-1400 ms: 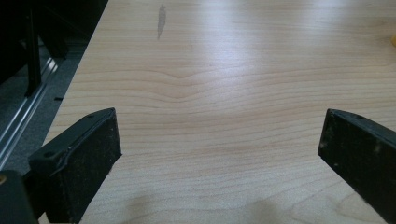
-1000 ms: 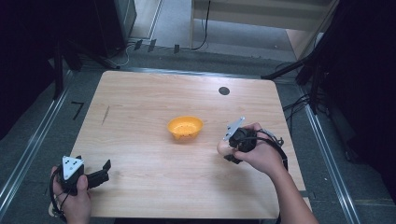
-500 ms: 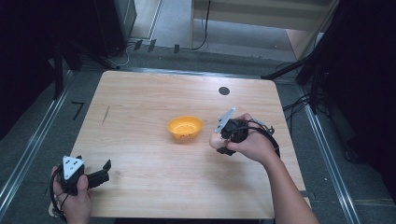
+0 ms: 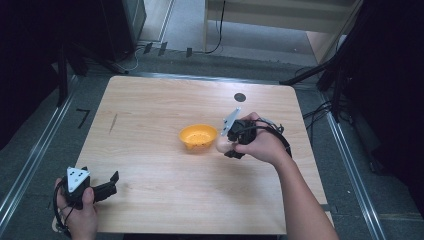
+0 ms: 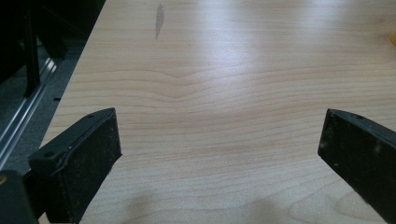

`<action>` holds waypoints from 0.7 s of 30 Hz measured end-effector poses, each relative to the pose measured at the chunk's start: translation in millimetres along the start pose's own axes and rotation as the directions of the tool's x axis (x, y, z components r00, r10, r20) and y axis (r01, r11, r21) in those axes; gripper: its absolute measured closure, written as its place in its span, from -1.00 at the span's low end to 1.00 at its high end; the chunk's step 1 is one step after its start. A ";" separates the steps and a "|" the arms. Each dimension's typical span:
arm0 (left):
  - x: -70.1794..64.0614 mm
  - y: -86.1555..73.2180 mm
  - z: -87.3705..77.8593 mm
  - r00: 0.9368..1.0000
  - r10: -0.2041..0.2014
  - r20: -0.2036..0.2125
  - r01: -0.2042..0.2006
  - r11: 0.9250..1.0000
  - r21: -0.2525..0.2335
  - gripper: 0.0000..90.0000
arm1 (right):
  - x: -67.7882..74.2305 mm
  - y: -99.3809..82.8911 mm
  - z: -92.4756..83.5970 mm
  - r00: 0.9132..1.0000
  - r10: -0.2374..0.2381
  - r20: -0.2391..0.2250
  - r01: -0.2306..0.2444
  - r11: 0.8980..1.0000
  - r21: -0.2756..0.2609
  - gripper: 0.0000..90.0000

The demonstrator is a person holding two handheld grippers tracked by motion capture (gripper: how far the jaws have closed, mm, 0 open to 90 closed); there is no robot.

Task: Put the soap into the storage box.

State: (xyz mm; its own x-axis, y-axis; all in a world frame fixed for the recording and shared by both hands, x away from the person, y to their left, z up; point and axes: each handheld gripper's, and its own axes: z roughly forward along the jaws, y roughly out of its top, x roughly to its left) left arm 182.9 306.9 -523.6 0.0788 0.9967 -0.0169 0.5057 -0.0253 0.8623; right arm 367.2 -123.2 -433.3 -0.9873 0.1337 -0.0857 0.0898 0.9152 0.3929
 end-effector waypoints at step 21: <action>1.8 -0.5 -1.1 1.000 -0.017 0.014 0.017 1.000 -0.011 -1.00 | -25.8 60.8 15.8 0.995 -0.099 -0.023 0.098 0.995 -0.015 -0.25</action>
State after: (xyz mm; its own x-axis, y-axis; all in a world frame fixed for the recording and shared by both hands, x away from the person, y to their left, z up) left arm 181.8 308.7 -523.5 0.0821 0.9959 -0.0382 0.4975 -0.0077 0.8674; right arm 400.1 -65.0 -421.7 -0.9941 0.0342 -0.1032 -0.0095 0.9181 0.3963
